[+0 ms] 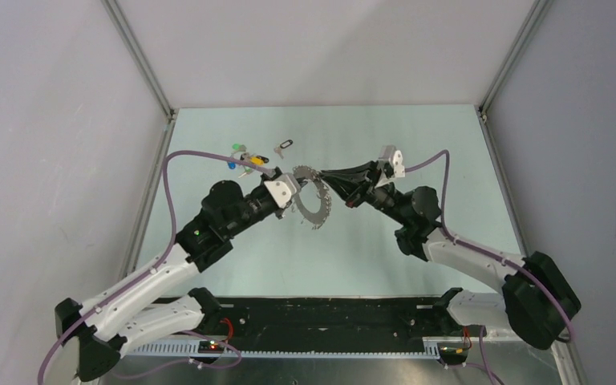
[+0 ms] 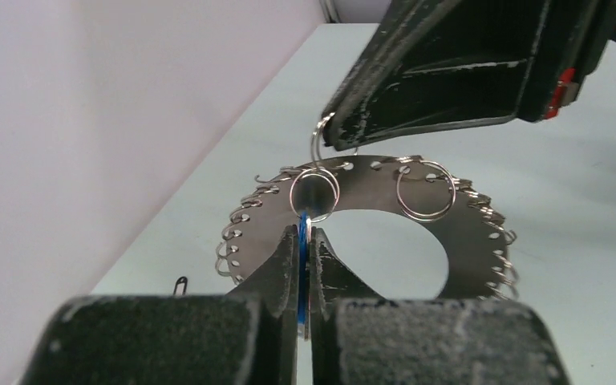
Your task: Remove the keys from the keyring
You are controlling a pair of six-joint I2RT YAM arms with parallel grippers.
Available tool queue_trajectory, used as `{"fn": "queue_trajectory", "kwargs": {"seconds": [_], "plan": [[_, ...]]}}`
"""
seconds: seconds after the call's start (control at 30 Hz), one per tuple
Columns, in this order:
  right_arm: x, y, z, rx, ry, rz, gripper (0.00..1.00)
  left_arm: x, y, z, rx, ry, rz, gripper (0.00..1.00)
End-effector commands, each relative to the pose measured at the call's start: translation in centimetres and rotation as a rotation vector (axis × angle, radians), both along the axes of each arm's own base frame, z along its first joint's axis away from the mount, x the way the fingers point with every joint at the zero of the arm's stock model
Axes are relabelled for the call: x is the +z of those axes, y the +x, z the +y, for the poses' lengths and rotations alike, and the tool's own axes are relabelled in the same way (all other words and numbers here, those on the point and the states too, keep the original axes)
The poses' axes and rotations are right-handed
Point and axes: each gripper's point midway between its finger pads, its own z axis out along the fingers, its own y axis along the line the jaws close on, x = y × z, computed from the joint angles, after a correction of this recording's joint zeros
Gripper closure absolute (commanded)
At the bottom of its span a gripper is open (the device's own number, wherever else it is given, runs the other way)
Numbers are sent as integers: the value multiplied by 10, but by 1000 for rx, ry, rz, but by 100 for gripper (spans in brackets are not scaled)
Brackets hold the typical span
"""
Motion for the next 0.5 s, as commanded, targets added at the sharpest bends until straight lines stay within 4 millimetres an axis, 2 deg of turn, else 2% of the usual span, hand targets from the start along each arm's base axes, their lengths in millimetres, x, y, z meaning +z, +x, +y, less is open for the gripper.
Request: {"fn": "queue_trajectory", "kwargs": {"seconds": [0.0,0.13,0.3,0.33,0.37,0.43,0.47], "plan": [[60,23,-79,-315,175,-138,100,-22,31,20,149,-18,118,100],[41,33,-93,-349,121,-92,100,-20,33,7,103,-39,128,100],[11,14,-69,-164,-37,-95,100,-5,32,-1,60,-67,108,100],[6,10,-65,-130,-59,-96,97,2,31,-2,47,-68,89,100],[1,9,-63,-116,-79,-88,88,5,30,-3,41,-68,80,100],[-7,3,-58,-79,-122,-108,78,13,27,-4,17,-66,52,100],[-8,2,-58,-77,-138,-127,76,17,24,-5,-4,-62,35,100]]}}
